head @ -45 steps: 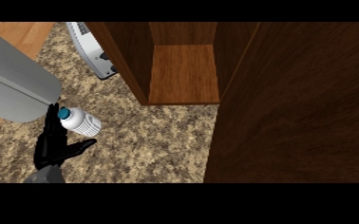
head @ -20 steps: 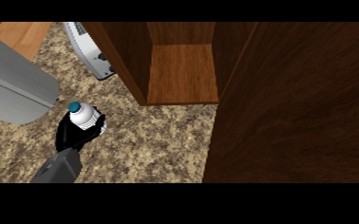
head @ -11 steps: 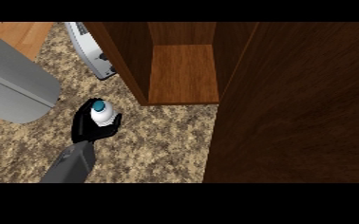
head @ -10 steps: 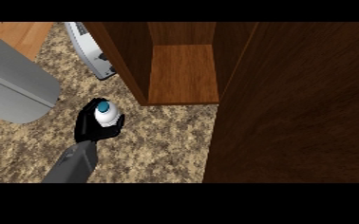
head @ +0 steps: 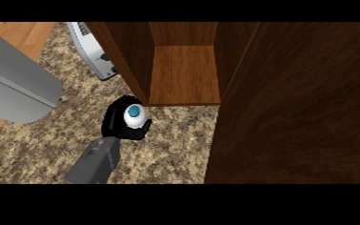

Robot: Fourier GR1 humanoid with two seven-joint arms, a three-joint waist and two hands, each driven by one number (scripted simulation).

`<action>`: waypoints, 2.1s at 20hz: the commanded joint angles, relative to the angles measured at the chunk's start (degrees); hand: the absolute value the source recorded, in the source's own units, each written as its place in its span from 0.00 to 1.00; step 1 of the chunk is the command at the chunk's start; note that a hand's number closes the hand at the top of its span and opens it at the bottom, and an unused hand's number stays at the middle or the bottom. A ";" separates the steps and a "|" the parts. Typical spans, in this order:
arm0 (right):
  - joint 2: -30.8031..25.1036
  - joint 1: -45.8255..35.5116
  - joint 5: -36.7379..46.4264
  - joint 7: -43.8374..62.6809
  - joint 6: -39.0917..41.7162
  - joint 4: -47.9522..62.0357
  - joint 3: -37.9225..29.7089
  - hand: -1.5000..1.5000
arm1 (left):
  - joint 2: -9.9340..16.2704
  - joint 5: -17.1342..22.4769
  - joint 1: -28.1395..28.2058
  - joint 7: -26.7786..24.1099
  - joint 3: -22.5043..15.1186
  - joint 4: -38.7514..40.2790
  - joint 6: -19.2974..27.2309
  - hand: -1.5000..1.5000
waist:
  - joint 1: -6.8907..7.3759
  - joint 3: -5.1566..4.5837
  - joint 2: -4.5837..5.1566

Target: Pick up the bottled water, place it into the cabinet and close the cabinet

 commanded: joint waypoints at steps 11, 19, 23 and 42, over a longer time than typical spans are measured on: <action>0.09 1.56 -14.27 -2.95 6.76 2.30 -11.73 0.00 | -1.74 12.61 -9.00 7.07 -8.78 -2.40 4.76 1.00 | -2.90 0.01 -0.39; 0.96 1.08 -15.71 -4.26 9.08 4.77 -12.71 0.00 | -1.65 15.11 -12.60 9.78 -12.37 -4.03 8.43 1.00 | -4.73 -0.03 -0.47; 0.17 -1.29 -17.59 -4.52 9.68 7.01 -14.55 0.00 | -1.62 17.11 -15.11 11.88 -12.72 -4.21 11.78 1.00 | -5.71 -0.05 -0.25; -4.70 -1.22 -30.05 -6.06 15.94 10.72 -24.08 0.00 | -1.58 18.03 -19.02 15.01 -14.74 0.38 29.99 1.00 | -7.24 -0.02 0.60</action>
